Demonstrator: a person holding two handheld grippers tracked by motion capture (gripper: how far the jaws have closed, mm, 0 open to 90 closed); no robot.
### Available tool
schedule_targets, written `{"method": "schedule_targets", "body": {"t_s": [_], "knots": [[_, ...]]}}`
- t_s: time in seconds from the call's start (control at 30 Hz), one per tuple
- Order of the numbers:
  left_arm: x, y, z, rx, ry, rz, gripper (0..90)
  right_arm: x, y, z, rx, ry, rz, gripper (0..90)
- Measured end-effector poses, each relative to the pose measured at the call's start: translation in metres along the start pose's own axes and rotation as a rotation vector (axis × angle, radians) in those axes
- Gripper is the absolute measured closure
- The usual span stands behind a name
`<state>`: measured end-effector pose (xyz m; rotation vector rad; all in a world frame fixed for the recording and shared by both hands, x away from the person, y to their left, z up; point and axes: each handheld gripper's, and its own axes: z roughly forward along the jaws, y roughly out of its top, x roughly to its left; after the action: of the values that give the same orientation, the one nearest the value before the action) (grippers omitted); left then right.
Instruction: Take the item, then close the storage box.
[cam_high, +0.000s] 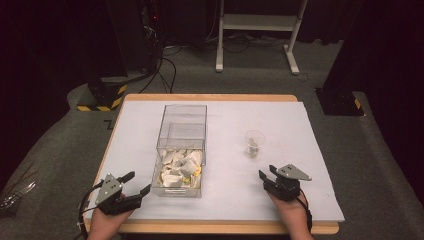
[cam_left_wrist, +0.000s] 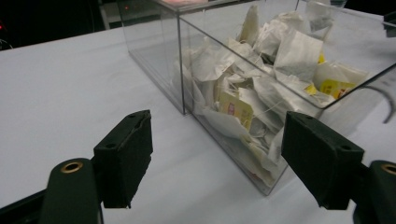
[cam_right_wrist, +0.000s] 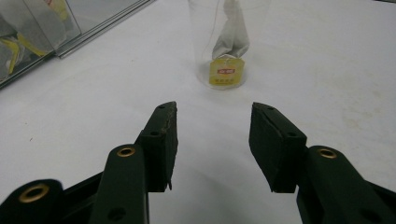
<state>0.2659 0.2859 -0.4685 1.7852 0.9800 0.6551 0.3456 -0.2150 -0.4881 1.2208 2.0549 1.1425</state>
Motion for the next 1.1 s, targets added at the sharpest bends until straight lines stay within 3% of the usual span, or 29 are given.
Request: {"method": "schedule_targets", "body": {"t_s": [0.13,0.4,0.73,1.0,1.1], "knots": [[-0.006,0.000,-0.007,-0.024,-0.020,-0.001,24.1,0.002,0.001,0.002,0.001,0.014,-0.007,51.9],[-0.014,-0.005,-0.009,-0.021,-0.046,-0.011,23.6,0.002,0.004,0.007,-0.002,0.026,-0.004,51.8],[-0.024,-0.007,0.012,0.032,-0.082,0.008,25.8,0.005,0.002,0.010,0.014,0.031,-0.012,51.6],[-0.029,-0.006,0.023,0.035,-0.091,0.034,26.3,0.001,0.000,0.008,0.010,0.022,0.026,51.7],[-0.030,-0.006,0.024,0.029,-0.084,0.032,26.9,0.003,0.000,0.008,0.012,0.021,0.012,51.7]]}}
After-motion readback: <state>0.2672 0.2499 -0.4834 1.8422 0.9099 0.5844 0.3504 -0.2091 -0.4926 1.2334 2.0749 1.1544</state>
